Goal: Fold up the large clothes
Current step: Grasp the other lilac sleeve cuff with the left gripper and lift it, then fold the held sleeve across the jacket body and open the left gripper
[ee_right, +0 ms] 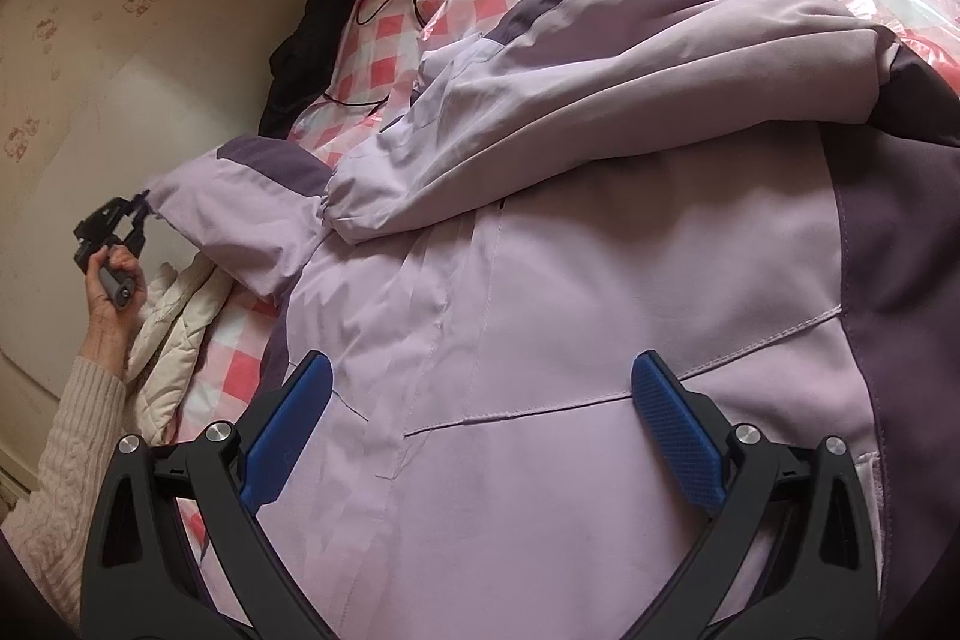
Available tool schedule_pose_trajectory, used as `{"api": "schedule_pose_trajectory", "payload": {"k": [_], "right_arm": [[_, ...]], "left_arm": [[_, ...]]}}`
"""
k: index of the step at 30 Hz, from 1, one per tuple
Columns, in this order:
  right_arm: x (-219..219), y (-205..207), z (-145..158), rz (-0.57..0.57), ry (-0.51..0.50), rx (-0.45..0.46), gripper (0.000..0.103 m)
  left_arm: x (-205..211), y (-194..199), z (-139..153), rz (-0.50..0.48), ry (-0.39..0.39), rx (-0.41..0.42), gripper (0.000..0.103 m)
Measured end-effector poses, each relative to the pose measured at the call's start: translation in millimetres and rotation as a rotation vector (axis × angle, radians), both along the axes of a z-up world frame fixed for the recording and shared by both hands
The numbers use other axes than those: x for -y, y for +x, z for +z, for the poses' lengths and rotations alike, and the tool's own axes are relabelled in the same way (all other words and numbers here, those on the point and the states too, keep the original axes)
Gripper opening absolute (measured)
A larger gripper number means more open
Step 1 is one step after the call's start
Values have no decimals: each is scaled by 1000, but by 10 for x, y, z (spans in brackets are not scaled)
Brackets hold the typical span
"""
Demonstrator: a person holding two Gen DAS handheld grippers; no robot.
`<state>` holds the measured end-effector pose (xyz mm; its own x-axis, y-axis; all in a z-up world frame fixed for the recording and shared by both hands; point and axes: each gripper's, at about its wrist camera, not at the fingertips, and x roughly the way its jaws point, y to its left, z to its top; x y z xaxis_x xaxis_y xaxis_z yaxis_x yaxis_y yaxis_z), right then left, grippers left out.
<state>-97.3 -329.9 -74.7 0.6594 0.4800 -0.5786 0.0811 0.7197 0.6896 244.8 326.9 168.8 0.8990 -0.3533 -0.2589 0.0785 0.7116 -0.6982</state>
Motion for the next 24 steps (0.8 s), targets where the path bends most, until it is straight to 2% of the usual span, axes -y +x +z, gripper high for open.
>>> {"api": "schedule_pose_trajectory", "payload": {"k": [8,14,19,24], "right_arm": [[44,17,38,-7,47,-1,97],[91,24,81,-21,70,6,97],[167,-15,164,-41,79,27,97],[251,-35,173,-60,114,35,97]], "left_arm": [[932,-286,687,-173,14,99,12],[1702,-536,925,-326,27,151,8],[2458,-624,888,-466,100,151,8],[3173,-678,558,-597,126,104,8]]}}
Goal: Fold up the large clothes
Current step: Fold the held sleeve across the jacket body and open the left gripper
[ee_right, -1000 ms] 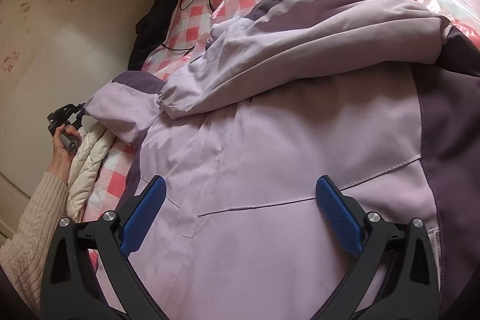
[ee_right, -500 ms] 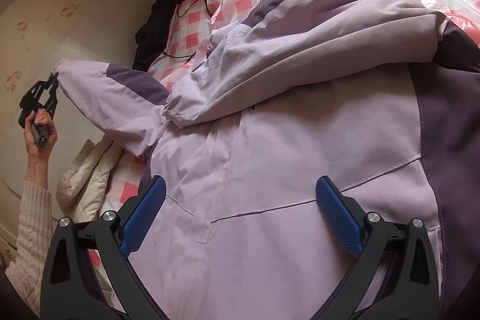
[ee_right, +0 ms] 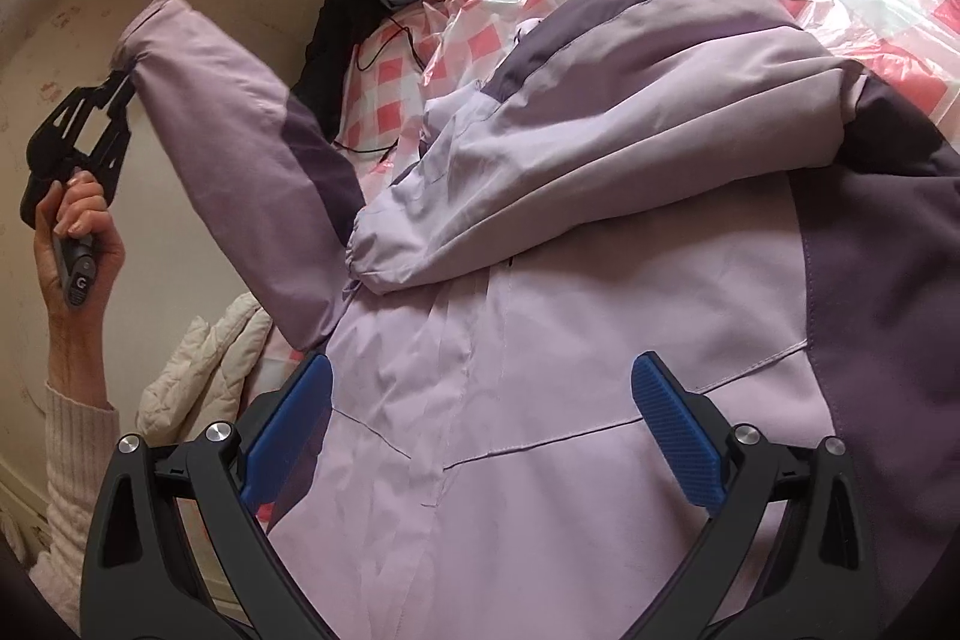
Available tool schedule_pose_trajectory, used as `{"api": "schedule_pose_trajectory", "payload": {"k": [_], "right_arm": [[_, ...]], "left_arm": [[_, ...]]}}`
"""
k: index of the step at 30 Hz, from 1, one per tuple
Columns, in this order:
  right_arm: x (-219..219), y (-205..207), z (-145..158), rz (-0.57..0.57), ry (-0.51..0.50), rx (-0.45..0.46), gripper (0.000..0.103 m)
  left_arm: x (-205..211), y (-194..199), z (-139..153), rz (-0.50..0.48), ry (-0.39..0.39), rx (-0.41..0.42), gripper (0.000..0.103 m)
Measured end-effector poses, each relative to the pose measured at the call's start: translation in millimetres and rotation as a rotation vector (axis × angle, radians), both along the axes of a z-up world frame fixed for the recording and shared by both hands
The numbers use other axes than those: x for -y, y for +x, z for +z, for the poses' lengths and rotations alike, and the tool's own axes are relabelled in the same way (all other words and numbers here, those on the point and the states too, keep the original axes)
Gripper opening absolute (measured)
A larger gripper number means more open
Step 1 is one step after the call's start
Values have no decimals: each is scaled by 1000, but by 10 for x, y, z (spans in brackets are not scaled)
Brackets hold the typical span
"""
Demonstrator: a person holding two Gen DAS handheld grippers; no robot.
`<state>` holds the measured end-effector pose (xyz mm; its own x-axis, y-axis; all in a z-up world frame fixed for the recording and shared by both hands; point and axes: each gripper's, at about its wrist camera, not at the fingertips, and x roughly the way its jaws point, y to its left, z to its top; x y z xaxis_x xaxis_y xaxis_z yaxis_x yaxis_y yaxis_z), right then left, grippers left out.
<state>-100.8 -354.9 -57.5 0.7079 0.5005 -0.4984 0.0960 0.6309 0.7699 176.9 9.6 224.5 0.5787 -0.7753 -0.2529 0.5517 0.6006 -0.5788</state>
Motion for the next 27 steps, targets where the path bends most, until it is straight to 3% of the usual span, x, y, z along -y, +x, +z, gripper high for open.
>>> {"api": "schedule_pose_trajectory", "payload": {"k": [14,21,27], "right_arm": [[328,-72,-45,-98,101,-16,97],[430,-94,-78,-143,114,-15,97],[504,-105,-96,-167,130,-12,97]], "left_arm": [[1413,-234,-1357,-268,120,-148,8],[1935,-493,-2273,-376,351,-250,8],[1905,-689,-2578,-396,431,-309,9]]}}
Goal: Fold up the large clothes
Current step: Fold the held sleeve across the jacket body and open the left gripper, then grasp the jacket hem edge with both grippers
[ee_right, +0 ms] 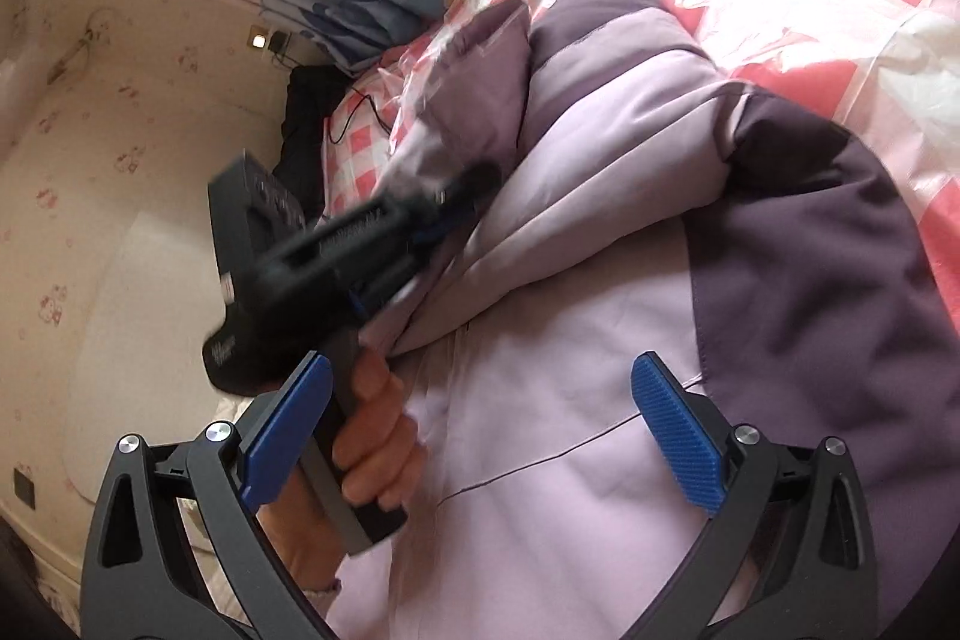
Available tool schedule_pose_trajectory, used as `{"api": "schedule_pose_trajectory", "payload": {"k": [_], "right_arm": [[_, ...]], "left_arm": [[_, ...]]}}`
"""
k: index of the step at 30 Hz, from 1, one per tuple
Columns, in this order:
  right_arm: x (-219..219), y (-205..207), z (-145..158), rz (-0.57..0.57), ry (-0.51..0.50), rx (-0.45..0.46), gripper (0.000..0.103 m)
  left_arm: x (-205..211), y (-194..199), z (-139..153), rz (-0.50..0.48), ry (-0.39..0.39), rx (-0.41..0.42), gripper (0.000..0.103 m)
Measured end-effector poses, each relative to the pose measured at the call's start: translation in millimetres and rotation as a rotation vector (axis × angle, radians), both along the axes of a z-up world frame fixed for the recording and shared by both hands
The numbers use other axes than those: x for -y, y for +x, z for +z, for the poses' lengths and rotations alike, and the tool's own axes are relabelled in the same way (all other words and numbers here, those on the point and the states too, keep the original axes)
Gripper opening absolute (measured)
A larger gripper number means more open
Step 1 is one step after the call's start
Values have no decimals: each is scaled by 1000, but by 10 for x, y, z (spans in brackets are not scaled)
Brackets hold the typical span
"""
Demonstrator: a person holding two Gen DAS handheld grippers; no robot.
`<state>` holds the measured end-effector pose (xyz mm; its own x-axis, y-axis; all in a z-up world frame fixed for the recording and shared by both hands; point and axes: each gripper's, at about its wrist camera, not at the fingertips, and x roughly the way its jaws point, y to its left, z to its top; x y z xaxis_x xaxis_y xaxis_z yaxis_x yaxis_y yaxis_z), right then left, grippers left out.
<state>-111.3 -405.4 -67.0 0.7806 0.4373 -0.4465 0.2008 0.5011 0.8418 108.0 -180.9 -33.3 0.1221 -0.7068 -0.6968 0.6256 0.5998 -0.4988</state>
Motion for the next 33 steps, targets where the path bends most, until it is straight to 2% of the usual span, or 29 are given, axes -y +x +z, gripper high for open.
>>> {"api": "schedule_pose_trajectory", "payload": {"k": [4,7,8,9,10,11,13,14,16,18,22,25,29,30,31,32,33], "right_arm": [[117,-41,-24,-27,33,16,97],[169,-35,-66,-39,60,16,97],[175,-17,-80,-37,63,13,97],[170,0,-99,-34,68,9,97],[172,20,-117,-28,70,13,97],[160,53,-129,-16,73,17,97],[166,120,-153,-6,99,32,97],[166,134,-164,-3,119,40,97],[158,176,-153,4,129,44,97],[178,205,-76,-8,76,46,97],[316,233,111,-70,48,110,97],[366,529,185,-55,-6,71,97],[246,1084,153,65,-109,-31,97],[197,1180,150,86,-129,-46,86],[164,1228,141,96,-127,-49,65],[141,1280,154,100,-135,-58,55],[142,1318,215,97,-146,-45,32]], "left_arm": [[-280,-86,64,-26,-8,-76,10],[-463,-215,113,-58,16,-66,12],[-489,-236,113,-65,33,-68,14],[-527,-270,117,-76,60,-74,20],[-564,-303,121,-81,83,-81,57],[-613,-336,151,-66,102,-72,83],[-830,-453,307,-22,70,4,86],[-933,-491,362,-39,47,1,86],[-1146,-517,450,-8,23,13,87],[-1470,-500,566,61,-2,42,89],[-2046,-326,693,204,-35,72,95],[-2439,-178,729,319,-65,72,96],[-2778,-26,643,429,-91,50,95],[-2800,-7,610,445,-93,43,95],[-2840,27,556,468,-92,30,96],[-2867,55,510,484,-90,20,95],[-2887,85,458,502,-92,3,95]]}}
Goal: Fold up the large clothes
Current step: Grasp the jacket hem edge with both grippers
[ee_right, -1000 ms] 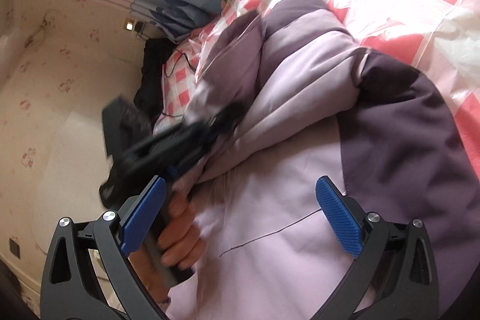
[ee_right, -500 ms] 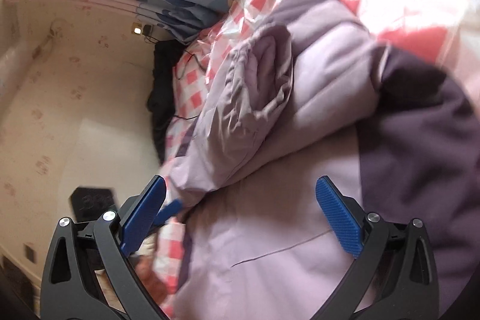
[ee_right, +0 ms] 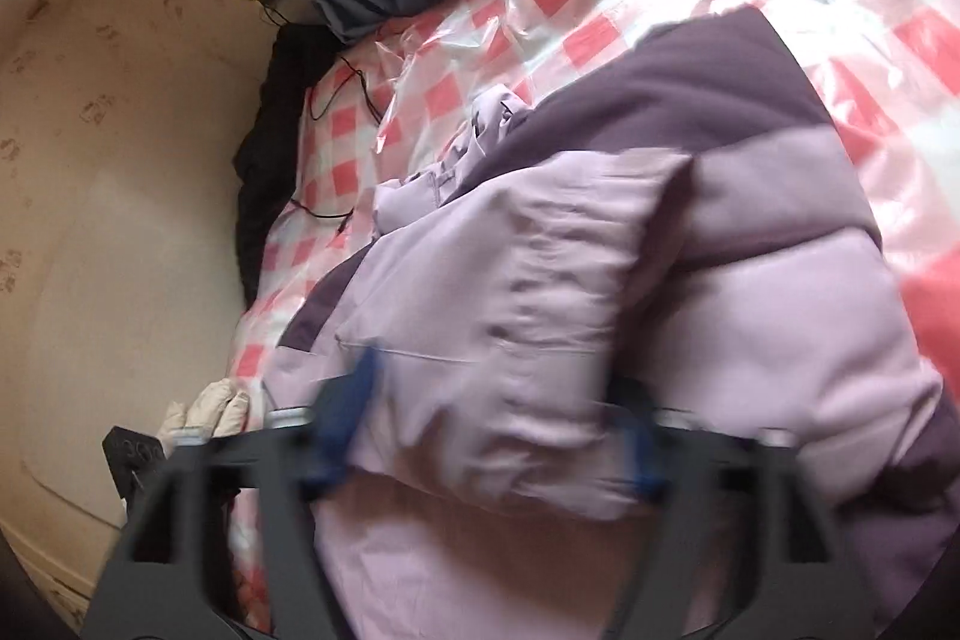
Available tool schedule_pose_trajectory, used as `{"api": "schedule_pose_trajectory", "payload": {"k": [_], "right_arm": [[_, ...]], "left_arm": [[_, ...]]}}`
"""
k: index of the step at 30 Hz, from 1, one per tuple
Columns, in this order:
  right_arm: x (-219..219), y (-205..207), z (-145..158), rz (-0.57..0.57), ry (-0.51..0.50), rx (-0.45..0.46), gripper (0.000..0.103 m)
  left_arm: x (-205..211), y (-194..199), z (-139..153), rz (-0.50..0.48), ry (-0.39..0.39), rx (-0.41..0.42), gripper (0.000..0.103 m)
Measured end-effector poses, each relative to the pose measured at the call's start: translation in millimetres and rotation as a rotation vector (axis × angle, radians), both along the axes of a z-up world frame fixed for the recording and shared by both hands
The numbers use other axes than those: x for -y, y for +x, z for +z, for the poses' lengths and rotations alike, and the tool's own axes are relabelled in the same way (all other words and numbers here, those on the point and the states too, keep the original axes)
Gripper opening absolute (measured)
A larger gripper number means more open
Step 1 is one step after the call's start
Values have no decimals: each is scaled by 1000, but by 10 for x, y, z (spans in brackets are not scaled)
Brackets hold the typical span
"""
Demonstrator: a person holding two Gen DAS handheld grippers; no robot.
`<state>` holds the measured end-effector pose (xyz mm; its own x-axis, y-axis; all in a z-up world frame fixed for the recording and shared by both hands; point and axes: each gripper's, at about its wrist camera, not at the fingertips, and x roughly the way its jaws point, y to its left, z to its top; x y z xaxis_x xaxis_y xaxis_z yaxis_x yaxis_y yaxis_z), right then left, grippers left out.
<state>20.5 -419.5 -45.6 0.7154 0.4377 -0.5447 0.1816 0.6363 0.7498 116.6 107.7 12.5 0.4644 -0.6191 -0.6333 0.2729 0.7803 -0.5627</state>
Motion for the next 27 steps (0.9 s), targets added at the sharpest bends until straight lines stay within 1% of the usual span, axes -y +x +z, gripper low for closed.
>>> {"api": "schedule_pose_trajectory", "payload": {"k": [1,2,3,5,7,8,9,10,12,14,15,16,17,18,19,20,21,22,23,24,25,26,27], "right_arm": [[21,16,60,-5,5,19,28],[50,26,147,-9,11,44,26],[104,27,311,-13,0,87,23],[183,-36,574,-20,-28,160,21],[309,-97,794,-37,-44,222,20],[380,-135,859,-49,-49,244,20],[467,-190,858,-67,-59,253,20],[519,-193,832,-81,-69,247,20],[650,-194,600,-100,-72,190,20],[708,-189,218,-90,-91,86,20],[728,-172,-33,-80,-93,14,20],[752,-180,-235,-66,-77,-39,24],[782,-203,-380,-66,-43,-62,27],[828,-277,-426,-88,-5,-45,33],[835,-339,-364,-105,-19,-29,39],[823,-382,-272,-118,-58,-16,42],[788,-461,-97,-156,-132,13,48],[740,-517,75,-176,-188,65,52],[638,-547,307,-171,-264,141,60],[512,-555,478,-155,-340,186,71],[410,-528,577,-133,-396,210,76],[246,-419,665,-82,-476,220,83],[150,-341,668,-50,-521,211,84]], "left_arm": [[-9,28,-32,9,-10,-12,95],[-25,46,-37,14,-15,-15,95],[-24,61,-24,20,-21,-10,95],[-12,74,70,24,-34,27,95],[27,97,212,32,-42,83,96],[58,117,261,34,-46,101,96],[98,159,285,32,-55,112,96],[150,203,281,32,-56,111,96],[270,307,186,29,-47,90,96],[428,417,2,6,-24,37,96],[544,502,-168,-13,10,-15,96],[657,578,-351,-25,73,-64,96],[709,607,-437,-31,109,-76,96],[779,621,-536,-40,156,-71,96],[809,612,-535,-42,180,-55,96],[817,590,-511,-42,187,-46,96],[806,547,-427,-38,185,-22,96],[769,492,-314,-28,158,23,96],[740,445,-223,-21,135,66,96],[732,413,-144,-17,128,107,96],[748,408,-104,-20,138,134,96],[768,427,-96,-25,144,141,96],[803,474,-141,-38,150,134,96]]}}
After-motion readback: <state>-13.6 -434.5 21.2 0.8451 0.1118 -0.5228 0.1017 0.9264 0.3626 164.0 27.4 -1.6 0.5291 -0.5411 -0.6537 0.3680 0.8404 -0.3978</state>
